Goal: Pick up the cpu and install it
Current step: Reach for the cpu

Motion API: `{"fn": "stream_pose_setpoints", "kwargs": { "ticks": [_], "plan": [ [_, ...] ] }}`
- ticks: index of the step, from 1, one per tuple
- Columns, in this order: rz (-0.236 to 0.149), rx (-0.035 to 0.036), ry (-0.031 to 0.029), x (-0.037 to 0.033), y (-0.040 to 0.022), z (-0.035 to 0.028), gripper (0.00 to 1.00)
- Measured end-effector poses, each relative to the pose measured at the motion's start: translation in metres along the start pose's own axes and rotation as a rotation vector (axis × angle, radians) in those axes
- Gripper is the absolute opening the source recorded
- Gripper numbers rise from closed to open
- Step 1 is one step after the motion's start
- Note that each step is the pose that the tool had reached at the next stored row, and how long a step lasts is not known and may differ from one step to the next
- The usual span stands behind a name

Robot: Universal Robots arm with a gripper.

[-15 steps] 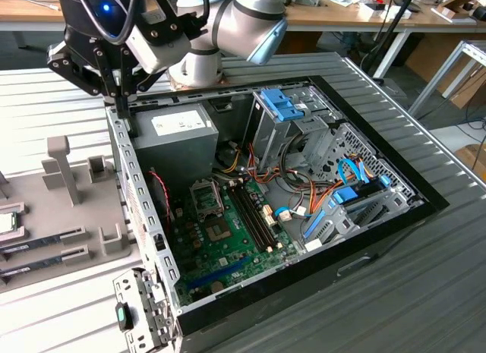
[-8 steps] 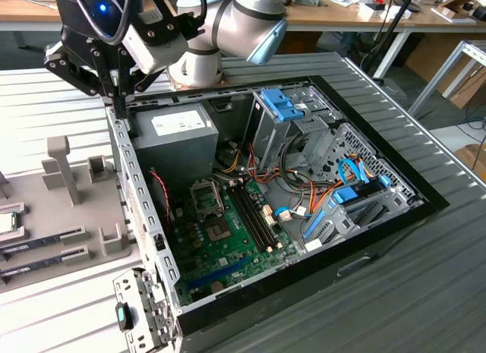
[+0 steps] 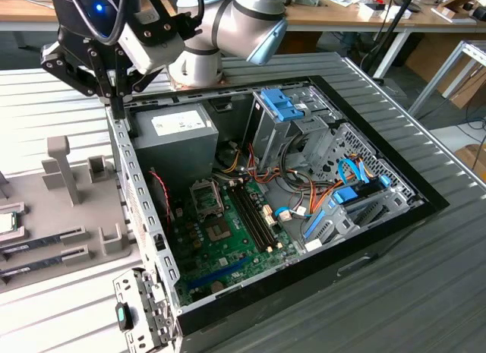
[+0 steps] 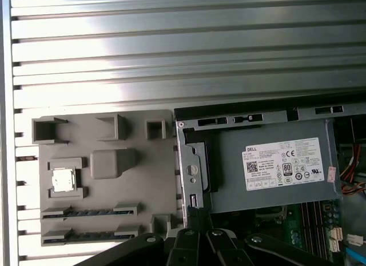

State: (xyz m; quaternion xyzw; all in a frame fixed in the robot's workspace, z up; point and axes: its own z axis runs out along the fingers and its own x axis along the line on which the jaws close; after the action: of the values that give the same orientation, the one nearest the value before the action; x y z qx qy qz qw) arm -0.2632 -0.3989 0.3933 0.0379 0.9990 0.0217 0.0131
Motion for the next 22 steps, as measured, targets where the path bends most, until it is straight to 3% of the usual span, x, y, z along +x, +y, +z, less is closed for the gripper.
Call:
{"fn": "stream_pose_setpoints", "kwargs": {
  "ticks": [22],
  "plan": [
    [0.000, 0.0000, 0.0000, 0.0088, -0.0007, -0.0001, 0.11]
  ]
}}
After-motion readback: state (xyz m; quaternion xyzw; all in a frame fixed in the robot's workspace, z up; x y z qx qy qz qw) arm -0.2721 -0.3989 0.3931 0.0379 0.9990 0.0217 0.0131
